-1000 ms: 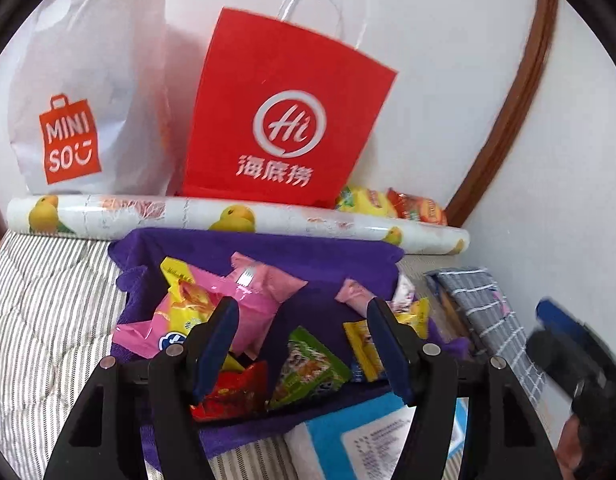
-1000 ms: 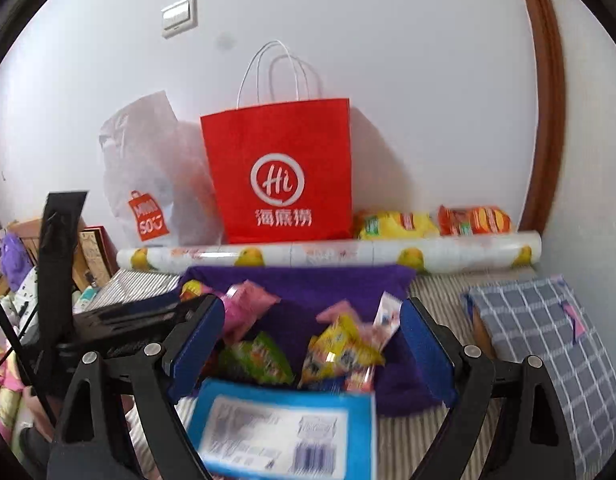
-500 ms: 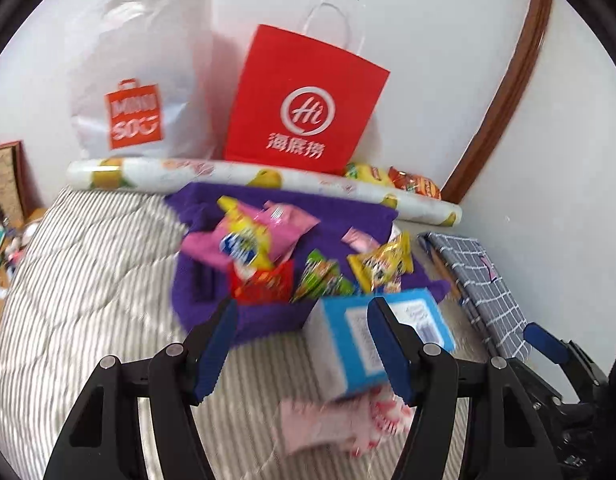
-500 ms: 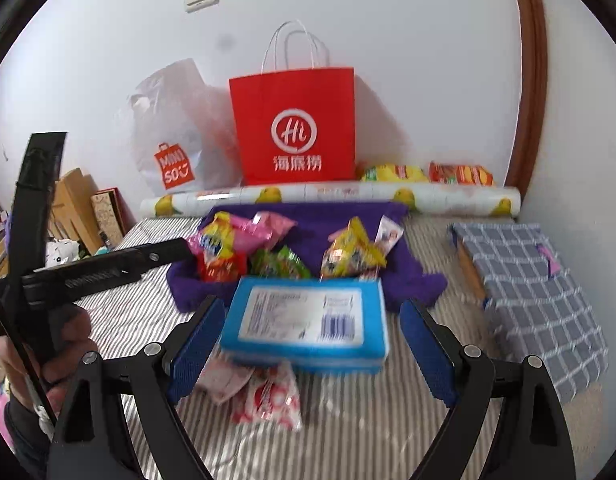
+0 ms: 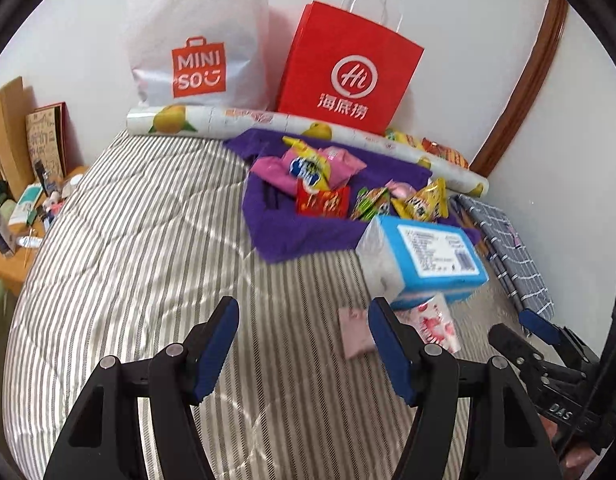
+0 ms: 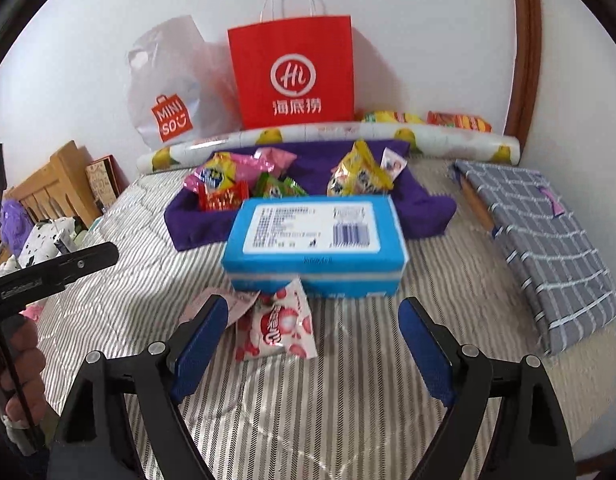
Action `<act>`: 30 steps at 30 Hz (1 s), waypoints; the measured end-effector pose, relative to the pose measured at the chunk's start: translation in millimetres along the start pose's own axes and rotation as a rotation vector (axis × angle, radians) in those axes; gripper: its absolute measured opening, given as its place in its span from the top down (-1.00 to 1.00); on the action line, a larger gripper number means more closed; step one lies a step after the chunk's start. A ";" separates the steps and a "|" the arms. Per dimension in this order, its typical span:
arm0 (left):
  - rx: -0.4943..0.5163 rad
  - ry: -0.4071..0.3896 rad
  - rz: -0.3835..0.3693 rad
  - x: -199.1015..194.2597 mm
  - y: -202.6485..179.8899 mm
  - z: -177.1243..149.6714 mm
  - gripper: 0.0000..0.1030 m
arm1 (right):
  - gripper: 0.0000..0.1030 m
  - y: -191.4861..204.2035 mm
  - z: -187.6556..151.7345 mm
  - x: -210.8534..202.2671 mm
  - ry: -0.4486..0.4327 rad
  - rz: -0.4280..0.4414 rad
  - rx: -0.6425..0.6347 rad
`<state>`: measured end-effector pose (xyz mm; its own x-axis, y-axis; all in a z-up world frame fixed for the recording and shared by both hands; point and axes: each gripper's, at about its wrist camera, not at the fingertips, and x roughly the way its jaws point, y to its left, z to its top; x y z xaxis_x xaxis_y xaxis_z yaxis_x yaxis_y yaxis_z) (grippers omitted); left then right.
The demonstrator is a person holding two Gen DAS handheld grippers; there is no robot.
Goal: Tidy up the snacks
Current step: 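Grasp the pink-and-white strawberry candy packet with the right tool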
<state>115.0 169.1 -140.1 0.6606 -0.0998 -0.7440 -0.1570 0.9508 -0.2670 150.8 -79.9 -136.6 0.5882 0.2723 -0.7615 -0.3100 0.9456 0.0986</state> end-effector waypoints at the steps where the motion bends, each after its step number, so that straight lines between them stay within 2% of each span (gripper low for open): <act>1: -0.002 0.003 0.000 0.8 0.5 -1.0 -0.26 | -0.67 1.1 -2.5 4.9 0.012 0.004 -0.001; 9: -0.024 0.037 -0.019 13.5 11.5 -9.1 -0.26 | -0.65 13.1 -15.3 44.9 0.099 0.041 -0.069; 13: -0.035 0.057 -0.027 20.9 16.5 -11.3 -0.26 | -0.65 18.7 -19.9 63.2 0.135 0.026 -0.098; 26: -0.045 0.083 -0.044 30.3 22.2 -14.4 -0.27 | -0.64 42.6 -26.1 91.0 0.163 0.028 -0.182; 28: -0.039 0.087 -0.042 31.6 20.4 -15.3 -0.26 | -0.59 41.6 -25.8 91.1 0.165 0.037 -0.177; 30: -0.036 0.092 -0.043 33.2 18.6 -15.4 -0.26 | -0.45 39.7 -25.3 90.6 0.161 0.052 -0.169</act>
<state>122.7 179.0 -179.2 0.5974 -0.1678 -0.7842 -0.1576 0.9342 -0.3200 172.9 -22.1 -217.9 0.4456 0.2751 -0.8519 -0.4652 0.8842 0.0422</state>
